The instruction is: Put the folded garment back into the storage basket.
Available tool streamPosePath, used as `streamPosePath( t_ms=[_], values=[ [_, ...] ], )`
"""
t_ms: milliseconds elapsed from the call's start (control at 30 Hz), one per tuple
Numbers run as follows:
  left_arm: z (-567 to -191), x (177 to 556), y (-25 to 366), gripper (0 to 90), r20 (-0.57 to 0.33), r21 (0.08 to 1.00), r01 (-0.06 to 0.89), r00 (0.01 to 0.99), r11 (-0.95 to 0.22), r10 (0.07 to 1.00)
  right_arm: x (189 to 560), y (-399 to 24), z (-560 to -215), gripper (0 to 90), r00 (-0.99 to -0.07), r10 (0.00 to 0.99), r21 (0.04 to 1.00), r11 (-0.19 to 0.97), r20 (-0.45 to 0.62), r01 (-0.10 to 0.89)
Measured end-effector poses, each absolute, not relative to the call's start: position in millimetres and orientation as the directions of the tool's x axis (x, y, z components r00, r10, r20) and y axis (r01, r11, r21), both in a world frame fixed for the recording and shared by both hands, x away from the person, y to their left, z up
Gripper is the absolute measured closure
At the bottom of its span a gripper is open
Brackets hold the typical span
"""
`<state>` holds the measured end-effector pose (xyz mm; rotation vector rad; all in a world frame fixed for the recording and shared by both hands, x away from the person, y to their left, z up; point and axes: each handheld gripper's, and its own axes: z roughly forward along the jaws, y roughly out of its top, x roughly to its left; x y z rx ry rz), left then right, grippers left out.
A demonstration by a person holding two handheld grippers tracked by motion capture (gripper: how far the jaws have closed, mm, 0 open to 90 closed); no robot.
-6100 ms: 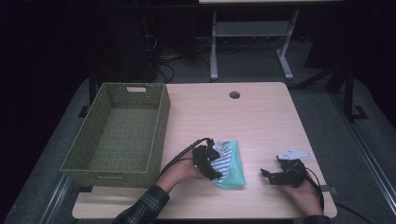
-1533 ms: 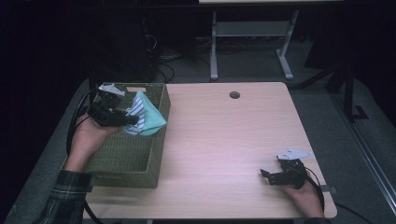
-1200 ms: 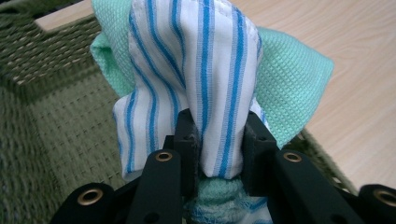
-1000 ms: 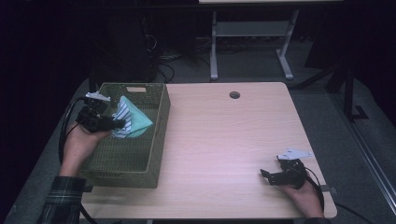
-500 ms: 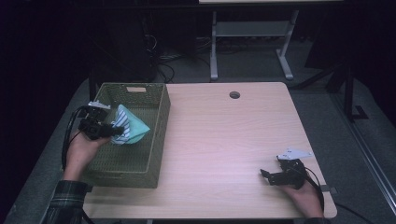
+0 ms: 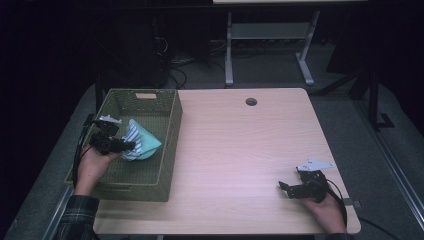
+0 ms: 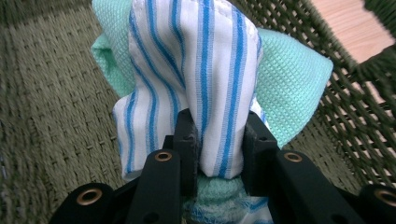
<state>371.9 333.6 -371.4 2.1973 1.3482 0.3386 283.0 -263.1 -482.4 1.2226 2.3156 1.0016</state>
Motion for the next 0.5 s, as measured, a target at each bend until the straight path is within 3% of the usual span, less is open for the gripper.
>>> streamPosePath(
  t_ms=[500],
  values=[
    [-388, 378, 331, 70.7, -0.062, 0.526, 0.762, 0.476, -0.377, 0.877, 283, -263, -482, 10.4, -0.574, 0.819, 0.718, 0.382, 0.029, 0.582]
  ],
)
